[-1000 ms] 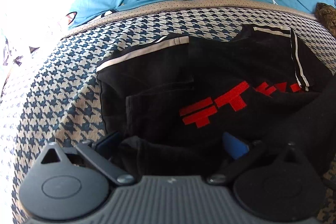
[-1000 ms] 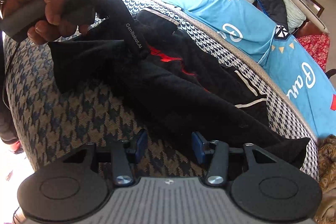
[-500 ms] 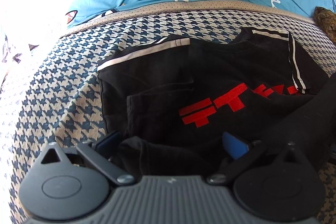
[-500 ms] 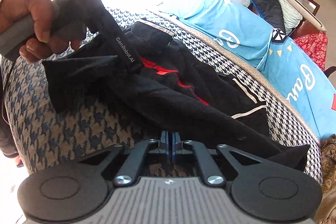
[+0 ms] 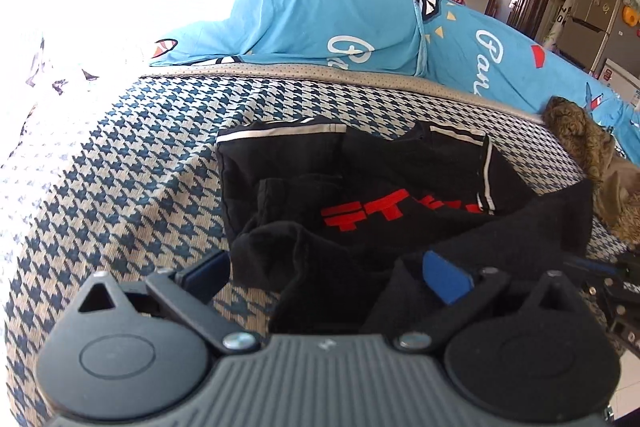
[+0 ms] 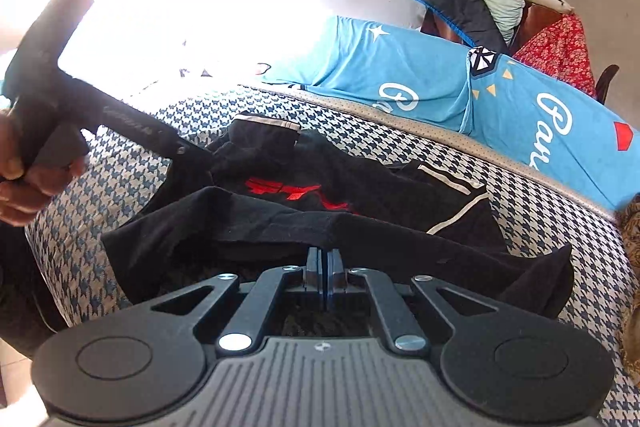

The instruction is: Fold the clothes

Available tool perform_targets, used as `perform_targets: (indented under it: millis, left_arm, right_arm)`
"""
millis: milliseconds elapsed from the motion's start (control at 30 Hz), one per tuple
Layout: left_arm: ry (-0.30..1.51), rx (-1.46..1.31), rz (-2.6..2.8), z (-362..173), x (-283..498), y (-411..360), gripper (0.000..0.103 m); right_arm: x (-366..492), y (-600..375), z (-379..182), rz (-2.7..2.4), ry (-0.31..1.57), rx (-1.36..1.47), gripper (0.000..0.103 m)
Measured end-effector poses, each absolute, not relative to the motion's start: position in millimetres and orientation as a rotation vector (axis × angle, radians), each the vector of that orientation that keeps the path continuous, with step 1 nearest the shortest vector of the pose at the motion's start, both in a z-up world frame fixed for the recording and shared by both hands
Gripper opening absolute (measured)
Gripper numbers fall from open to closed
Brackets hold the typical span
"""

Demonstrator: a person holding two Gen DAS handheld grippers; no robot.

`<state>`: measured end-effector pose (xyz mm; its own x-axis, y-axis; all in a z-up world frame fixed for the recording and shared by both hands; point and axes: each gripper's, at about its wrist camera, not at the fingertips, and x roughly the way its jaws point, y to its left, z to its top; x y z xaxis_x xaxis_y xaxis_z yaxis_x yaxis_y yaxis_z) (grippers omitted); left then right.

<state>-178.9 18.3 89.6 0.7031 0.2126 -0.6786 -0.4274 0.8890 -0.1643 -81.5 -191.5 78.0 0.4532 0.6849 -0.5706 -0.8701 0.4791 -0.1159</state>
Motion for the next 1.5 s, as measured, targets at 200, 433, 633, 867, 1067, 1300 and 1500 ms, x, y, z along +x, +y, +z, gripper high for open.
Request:
perform_targets:
  millis: [200,433,633,867,1067,1300,1500]
  left_arm:
    - [0.706,-0.094,0.308,82.0,-199.3,-45.7,0.103]
    - [0.703,0.143,0.319,63.3,-193.7,-99.2,0.103]
    - [0.71,0.253,0.39,47.9,-178.5,-115.0,0.103]
    - [0.702,0.27,0.383,40.7,-178.1,-123.2,0.08]
    - [0.665,0.184,0.374,52.7,-194.1,-116.3,0.054]
    - [0.639,0.111,0.383,66.5,-220.8,-108.0,0.045]
    - [0.631,0.033,0.444,82.2,-246.7,-91.6,0.045]
  right_arm:
    - [-80.2,-199.3,90.7,0.983,0.482,-0.321,0.003]
    - [-85.9,-205.1,100.7,0.989,0.459,-0.267,0.003]
    - [-89.0,-214.4,108.2,0.997,0.444,-0.219,0.003]
    - [-95.9,-229.7,116.5,1.01,0.423,-0.149,0.003]
    - [-105.6,-239.5,120.3,1.012,0.412,-0.104,0.003]
    - [-118.5,-249.8,118.4,1.002,0.421,-0.087,0.003]
    - [-137.0,-255.4,118.4,1.04,0.432,-0.102,0.003]
